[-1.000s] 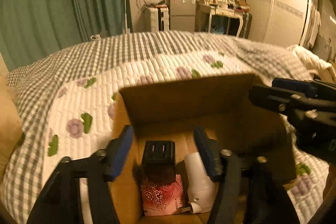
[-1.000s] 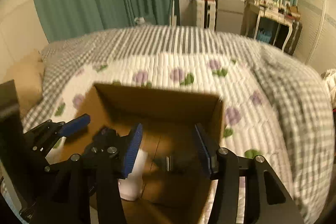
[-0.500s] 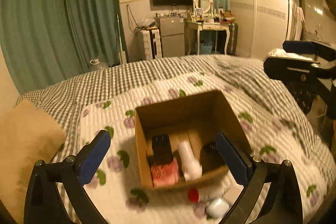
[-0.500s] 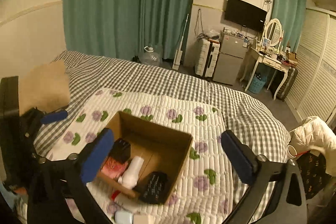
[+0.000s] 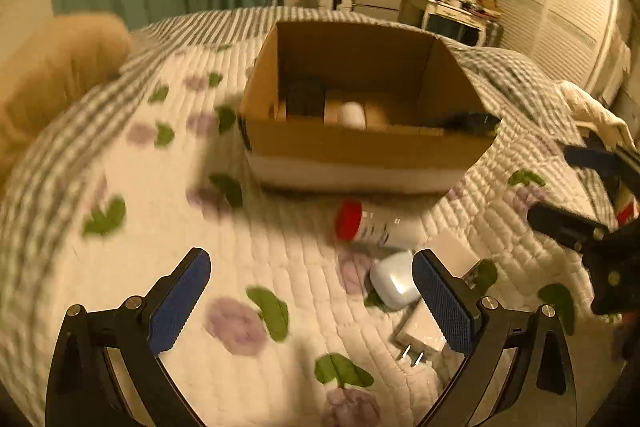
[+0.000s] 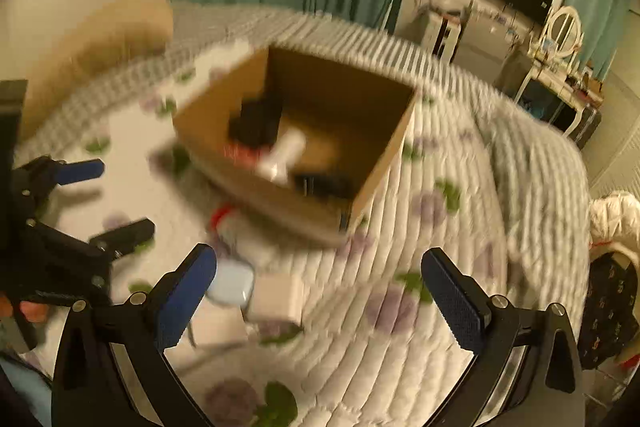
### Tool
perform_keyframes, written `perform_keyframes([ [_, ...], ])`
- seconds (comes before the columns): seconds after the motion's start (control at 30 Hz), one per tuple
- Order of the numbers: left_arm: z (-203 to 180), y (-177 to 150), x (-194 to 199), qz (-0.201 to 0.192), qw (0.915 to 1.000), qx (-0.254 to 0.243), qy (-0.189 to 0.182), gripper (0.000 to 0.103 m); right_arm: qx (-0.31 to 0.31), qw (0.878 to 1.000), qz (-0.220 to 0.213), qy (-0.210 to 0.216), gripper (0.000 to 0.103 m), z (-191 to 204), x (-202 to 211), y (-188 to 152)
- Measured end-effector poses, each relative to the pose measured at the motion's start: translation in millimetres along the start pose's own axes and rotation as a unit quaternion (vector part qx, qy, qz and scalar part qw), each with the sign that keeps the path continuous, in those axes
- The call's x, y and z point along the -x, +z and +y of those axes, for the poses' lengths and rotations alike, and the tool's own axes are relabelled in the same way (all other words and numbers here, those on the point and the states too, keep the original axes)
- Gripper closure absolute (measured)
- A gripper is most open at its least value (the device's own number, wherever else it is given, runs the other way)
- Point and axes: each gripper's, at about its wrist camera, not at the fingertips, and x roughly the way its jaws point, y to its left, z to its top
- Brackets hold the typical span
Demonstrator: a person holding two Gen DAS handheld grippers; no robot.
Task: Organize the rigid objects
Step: 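Grasp a white charger with the left tool while the right tool grasps another white charger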
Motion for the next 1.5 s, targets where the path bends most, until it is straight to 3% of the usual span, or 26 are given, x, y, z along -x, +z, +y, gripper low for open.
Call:
perform_keyframes([
  [0.07, -6, -14, -7, 0.007, 1.0, 0.004, 0.004, 0.0, -0.007, 1.0, 0.009, 0.013, 0.0, -3, -7, -13],
  [0.2, -32, -37, -24, 0.044, 0.998, -0.036, -0.026, 0.0, -0.008, 0.999, 0.016, 0.035, 0.0, -6, -8, -25],
  [0.5, -62, -52, -40, 0.079, 0.9909, -0.06, -0.091, 0.008, 0.041, 0.997, 0.055, 0.034, 0.0, -2, -26, -25],
  [0.6, -64, -51, -51, 0.092, 0.9871, -0.053, -0.119, 0.017, 0.036, 0.997, 0.064, 0.037, 0.0, -4, -32, -26],
  [0.77, -68, -51, -56, 0.106, 0.9786, -0.056, -0.167, 0.048, 0.034, 0.996, 0.068, 0.037, 0.0, -4, -34, -26],
  [0.93, -60, -50, -48, 0.097, 0.9806, -0.049, -0.164, 0.056, 0.038, 0.996, 0.072, 0.034, 0.0, -3, -36, -26],
  [1.23, -36, -28, -9, 0.033, 0.9953, -0.037, -0.083, 0.059, 0.062, 0.994, 0.082, 0.026, 0.0, 7, -43, -23],
  [1.5, -6, -21, -20, 0.038, 0.9992, -0.013, -0.006, 0.059, 0.101, 0.988, 0.117, 0.024, 0.0, 28, -64, -18],
])
